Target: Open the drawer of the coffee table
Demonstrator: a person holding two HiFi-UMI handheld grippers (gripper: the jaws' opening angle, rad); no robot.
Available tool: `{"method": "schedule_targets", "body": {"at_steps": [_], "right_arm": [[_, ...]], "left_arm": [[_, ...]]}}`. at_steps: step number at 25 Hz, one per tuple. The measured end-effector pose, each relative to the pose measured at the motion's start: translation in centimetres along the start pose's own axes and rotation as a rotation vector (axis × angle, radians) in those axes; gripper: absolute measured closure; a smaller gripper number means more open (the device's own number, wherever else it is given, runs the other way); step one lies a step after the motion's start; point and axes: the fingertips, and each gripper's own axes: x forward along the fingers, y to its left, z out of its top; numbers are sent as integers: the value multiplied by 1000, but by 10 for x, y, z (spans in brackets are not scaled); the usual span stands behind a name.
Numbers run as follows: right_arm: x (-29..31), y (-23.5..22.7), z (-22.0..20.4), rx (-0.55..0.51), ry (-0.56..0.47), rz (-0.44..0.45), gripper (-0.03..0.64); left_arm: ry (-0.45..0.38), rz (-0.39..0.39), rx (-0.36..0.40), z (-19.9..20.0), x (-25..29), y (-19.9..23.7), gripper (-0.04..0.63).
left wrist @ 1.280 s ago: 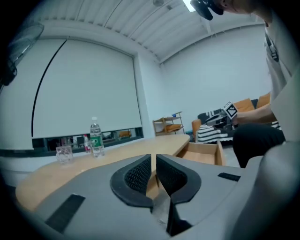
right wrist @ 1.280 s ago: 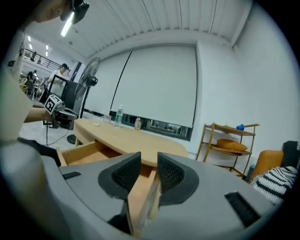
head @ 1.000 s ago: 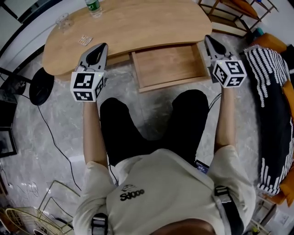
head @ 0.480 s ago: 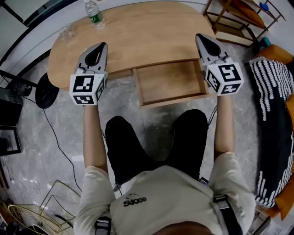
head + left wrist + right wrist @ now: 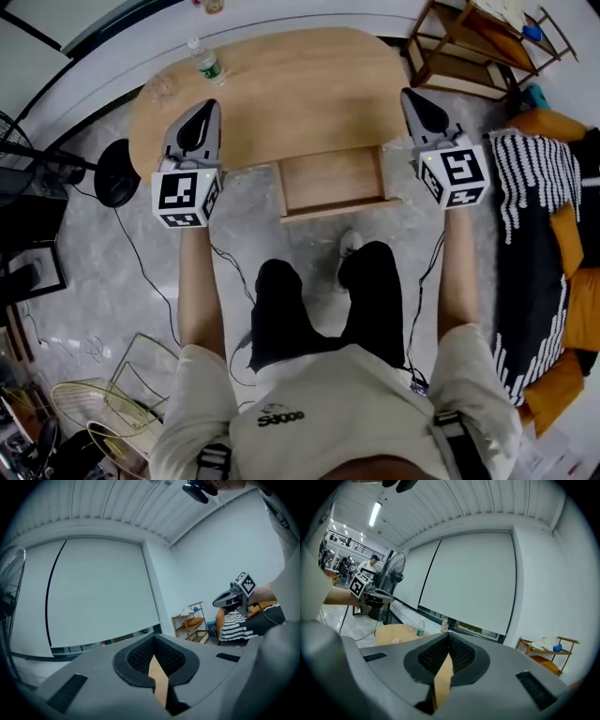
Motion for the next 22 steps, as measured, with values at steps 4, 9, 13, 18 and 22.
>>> {"method": "schedule_targets", "body": {"at_steps": [4, 9, 13, 18, 22], "right_arm": [[-22, -18, 89, 5, 19, 16, 611], [-52, -21, 198, -11, 11, 30, 611], [-74, -1, 282, -21, -23, 29, 611], [-98, 29, 354, -32, -34, 19, 611], [-119, 43, 382, -38, -43, 5, 611]], "left_arm": [[50, 21, -18, 78, -25, 31, 577], [88, 7, -3, 167, -63, 58, 577], [77, -23, 7, 231, -100, 79, 577], [58, -67, 6, 277, -137, 94, 577], [45, -77, -6, 300, -164, 96, 577]]}}
